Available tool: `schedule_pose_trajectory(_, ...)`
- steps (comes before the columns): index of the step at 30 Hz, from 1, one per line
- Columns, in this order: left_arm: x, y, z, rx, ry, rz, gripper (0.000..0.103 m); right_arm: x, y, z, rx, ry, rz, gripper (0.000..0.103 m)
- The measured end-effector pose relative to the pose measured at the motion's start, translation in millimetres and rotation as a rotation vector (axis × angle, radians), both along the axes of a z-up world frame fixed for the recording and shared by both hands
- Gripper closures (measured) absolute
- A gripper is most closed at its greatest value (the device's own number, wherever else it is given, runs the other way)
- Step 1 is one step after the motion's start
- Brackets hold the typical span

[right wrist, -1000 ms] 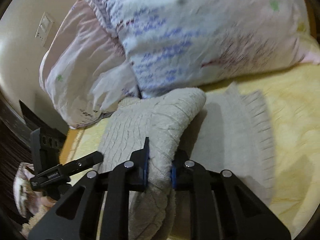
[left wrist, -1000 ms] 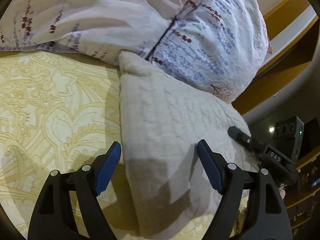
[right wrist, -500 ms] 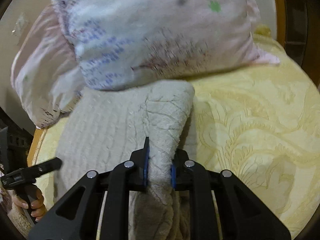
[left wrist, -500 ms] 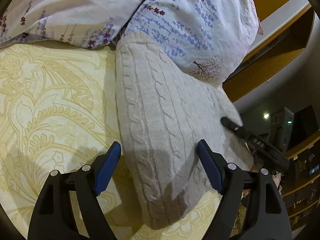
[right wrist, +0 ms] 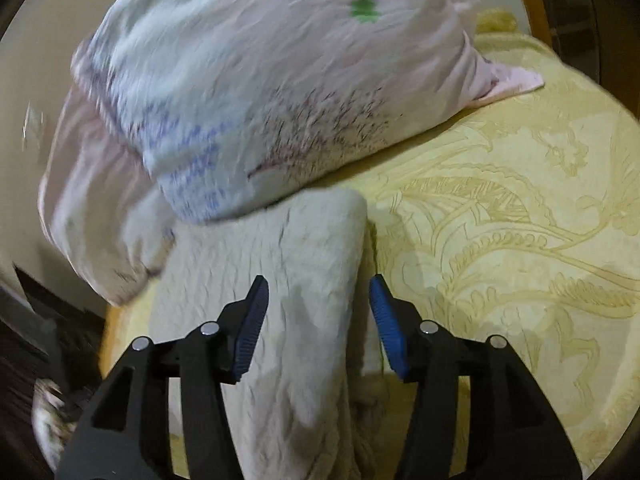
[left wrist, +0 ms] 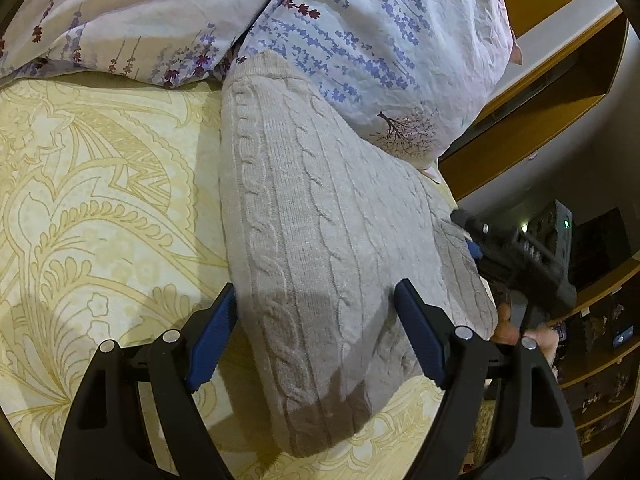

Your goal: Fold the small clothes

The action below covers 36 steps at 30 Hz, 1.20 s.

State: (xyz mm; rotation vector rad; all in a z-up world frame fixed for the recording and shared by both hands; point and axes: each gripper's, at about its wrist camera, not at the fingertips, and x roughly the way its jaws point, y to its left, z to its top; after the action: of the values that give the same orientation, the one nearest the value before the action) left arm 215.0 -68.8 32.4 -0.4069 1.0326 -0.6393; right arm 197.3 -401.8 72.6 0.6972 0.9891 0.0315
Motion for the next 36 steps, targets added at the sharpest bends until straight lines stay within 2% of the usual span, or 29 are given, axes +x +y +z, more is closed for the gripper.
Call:
schedule_pose_trajectory(3,-0.3,-1.3,-2.1,-0.002,0.009,-0.003,0.024,13.6,-6.5,-14.3,0.071,0.041,-0.021,0.051)
schedule_pose_trajectory(4,-0.5,-1.8,-2.6,0.001,0.010,-0.005,0.024,16.4,-4.2,-16.4,0.070,0.044,-0.017,0.057)
schedule_pose_trajectory(5,-0.5,-2.7,-3.1,0.005,0.011,-0.005,0.024,18.7,-1.8,-17.4,0.061,0.039,-0.007,0.073)
schedule_pose_trajectory(6,-0.7,-2.7,-3.7,0.006,0.012,-0.005,0.024,20.5,1.8,-16.9,0.051,0.025,0.010,0.082)
schedule_pose_trajectory(8,-0.4,-4.3,-4.1,0.008,0.013,-0.005,0.024,20.1,12.1,-2.2,-0.047,-0.047,0.040,0.094)
schedule_pose_trajectory(10,0.3,-5.4,-3.6,0.009,0.012,-0.006,0.024,16.0,17.7,12.7,-0.115,-0.119,0.048,0.095)
schedule_pose_trajectory(12,1.2,-7.0,-3.8,0.009,0.012,-0.012,0.024,11.1,15.8,22.4,-0.166,-0.151,0.031,0.095)
schedule_pose_trajectory(14,0.9,-6.5,-4.7,0.007,0.014,-0.019,0.024,12.8,9.0,17.3,-0.189,-0.117,-0.001,0.095)
schedule_pose_trajectory(16,1.3,-9.2,-5.8,0.008,0.015,-0.024,0.024,19.2,5.0,-2.3,-0.183,-0.020,0.006,0.094)
schedule_pose_trajectory(18,0.6,-9.6,-5.1,0.012,0.011,-0.024,0.024,17.9,2.5,-12.8,-0.154,0.021,0.007,0.088)
schedule_pose_trajectory(20,-0.2,-8.7,-3.9,0.007,0.012,-0.024,0.024,7.0,-3.5,-9.0,-0.120,0.017,-0.025,0.066)
schedule_pose_trajectory(22,-1.9,-5.0,-2.7,0.002,0.008,-0.013,0.024,-10.2,-8.1,-2.2,-0.059,-0.004,-0.025,0.055)
schedule_pose_trajectory(27,-8.5,5.2,-0.6,-0.027,0.003,0.012,0.026,-68.7,-8.8,6.0,0.059,-0.028,0.043,0.053)
schedule_pose_trajectory(30,-12.5,2.4,-1.6,-0.012,0.003,0.004,0.026,-88.4,1.2,5.5,0.069,-0.028,0.076,0.054)
schedule_pose_trajectory(31,-13.3,1.6,-2.5,-0.007,0.006,0.001,0.026,-92.2,7.3,4.7,0.057,-0.024,0.093,0.060)
schedule_pose_trajectory(32,-14.3,0.4,-3.8,-0.001,0.011,-0.001,0.026,-94.9,11.9,5.5,0.041,-0.022,0.107,0.084)
schedule_pose_trajectory(33,-15.3,-2.1,-6.2,0.002,0.020,-0.005,0.026,-95.3,17.0,5.4,0.014,-0.021,0.118,0.093)
schedule_pose_trajectory(36,-18.3,-5.4,-8.8,0.010,0.026,-0.010,0.026,-102.5,17.0,18.3,-0.091,-0.068,0.081,0.095)
